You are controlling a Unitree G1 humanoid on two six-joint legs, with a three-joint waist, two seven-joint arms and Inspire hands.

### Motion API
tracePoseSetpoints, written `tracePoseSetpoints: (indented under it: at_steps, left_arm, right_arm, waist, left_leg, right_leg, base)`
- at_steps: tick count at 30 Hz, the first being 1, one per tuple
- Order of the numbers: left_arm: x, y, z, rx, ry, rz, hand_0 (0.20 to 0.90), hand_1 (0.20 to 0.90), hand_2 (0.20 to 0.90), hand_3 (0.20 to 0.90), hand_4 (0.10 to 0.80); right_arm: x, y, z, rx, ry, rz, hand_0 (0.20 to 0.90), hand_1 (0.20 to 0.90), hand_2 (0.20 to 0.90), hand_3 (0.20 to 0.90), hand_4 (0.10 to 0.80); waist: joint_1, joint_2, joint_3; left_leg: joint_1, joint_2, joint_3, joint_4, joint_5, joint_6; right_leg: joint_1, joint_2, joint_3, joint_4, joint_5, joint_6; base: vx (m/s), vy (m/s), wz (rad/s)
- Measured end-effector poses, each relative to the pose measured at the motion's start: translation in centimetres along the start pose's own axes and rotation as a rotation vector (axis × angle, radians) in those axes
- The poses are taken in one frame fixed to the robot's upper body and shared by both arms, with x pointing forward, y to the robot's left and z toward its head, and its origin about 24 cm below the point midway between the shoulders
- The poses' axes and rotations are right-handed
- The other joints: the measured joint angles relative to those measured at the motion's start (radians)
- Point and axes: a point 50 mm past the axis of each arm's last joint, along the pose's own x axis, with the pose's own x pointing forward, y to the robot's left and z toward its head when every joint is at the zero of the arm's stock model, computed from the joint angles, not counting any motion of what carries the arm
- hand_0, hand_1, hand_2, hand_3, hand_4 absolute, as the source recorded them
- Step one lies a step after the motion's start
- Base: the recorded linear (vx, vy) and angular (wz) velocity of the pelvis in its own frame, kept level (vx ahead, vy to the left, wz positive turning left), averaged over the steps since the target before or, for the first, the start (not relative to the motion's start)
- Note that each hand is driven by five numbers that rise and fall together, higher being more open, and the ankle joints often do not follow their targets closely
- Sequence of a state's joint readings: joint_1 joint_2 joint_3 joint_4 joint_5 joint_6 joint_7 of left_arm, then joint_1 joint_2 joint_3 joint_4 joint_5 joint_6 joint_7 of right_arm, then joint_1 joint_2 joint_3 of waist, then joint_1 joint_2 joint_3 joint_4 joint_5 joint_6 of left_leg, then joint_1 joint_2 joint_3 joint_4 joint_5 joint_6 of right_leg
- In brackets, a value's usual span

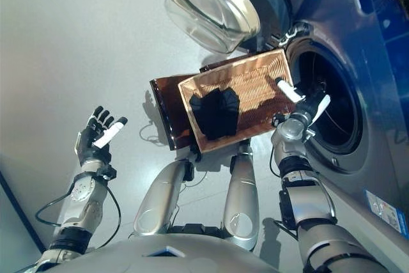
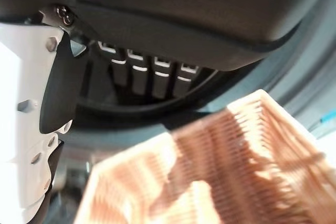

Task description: Pick up the clothes and place them into the washing machine

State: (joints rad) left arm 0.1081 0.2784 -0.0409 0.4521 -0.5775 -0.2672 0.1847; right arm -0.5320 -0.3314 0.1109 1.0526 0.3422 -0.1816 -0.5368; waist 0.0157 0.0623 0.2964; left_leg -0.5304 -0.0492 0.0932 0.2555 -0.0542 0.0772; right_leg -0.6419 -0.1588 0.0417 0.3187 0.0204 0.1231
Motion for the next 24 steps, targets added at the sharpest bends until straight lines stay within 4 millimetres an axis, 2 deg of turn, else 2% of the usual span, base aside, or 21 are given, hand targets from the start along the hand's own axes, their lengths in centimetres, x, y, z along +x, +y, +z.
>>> tracePoseSetpoints:
  at_steps: [2,4,10,24]
  left_arm:
    - [-0.3,0.0,-0.9,0.012,0.031,-0.008,0.9,0.9,0.9,0.9,0.8]
    - [-0.3,-0.2,-0.8,0.015,0.028,-0.015,0.9,0.9,0.9,0.9,0.8]
    - [-0.2,-0.2,-0.7,0.019,0.025,-0.016,0.9,0.9,0.9,0.9,0.8]
    - [-0.3,-0.4,-1.0,0.047,0.033,-0.048,0.9,0.9,0.9,0.9,0.8]
  right_arm:
    - [-0.7,0.6,-2.0,-0.059,0.065,0.056,0.9,0.9,0.9,0.9,0.8]
    - [-1.1,0.9,-2.9,-0.072,0.109,0.069,0.9,0.9,0.9,0.9,0.8]
    - [-1.8,0.9,-5.1,-0.112,0.2,0.075,0.9,0.9,0.9,0.9,0.8]
    - [-4.6,5.1,-6.3,-0.187,0.215,0.278,0.9,0.9,0.9,0.9,0.8]
  waist:
    - [0.002,-0.013,-0.002]
    - [0.006,-0.017,-0.003]
    - [0.03,-0.017,-0.005]
    - [0.055,-0.017,-0.008]
  left_leg:
    - [0.062,0.002,-0.019,-0.063,0.026,-0.007]
    - [0.102,0.005,-0.039,-0.124,0.058,-0.01]
    - [0.189,0.006,-0.067,-0.193,0.085,-0.012]
    - [0.268,0.002,-0.081,-0.227,0.099,-0.014]
  right_leg:
    - [0.063,0.001,-0.028,-0.044,0.008,-0.007]
    - [0.111,0.003,-0.052,-0.1,0.031,-0.009]
    - [0.227,0.005,-0.09,-0.2,0.063,-0.005]
    - [0.322,0.002,-0.112,-0.249,0.077,-0.002]
  base:
    - [0.088,-0.028,0.18]
    - [0.079,-0.043,0.17]
    - [0.047,-0.017,0.13]
    - [0.01,0.0,0.02]
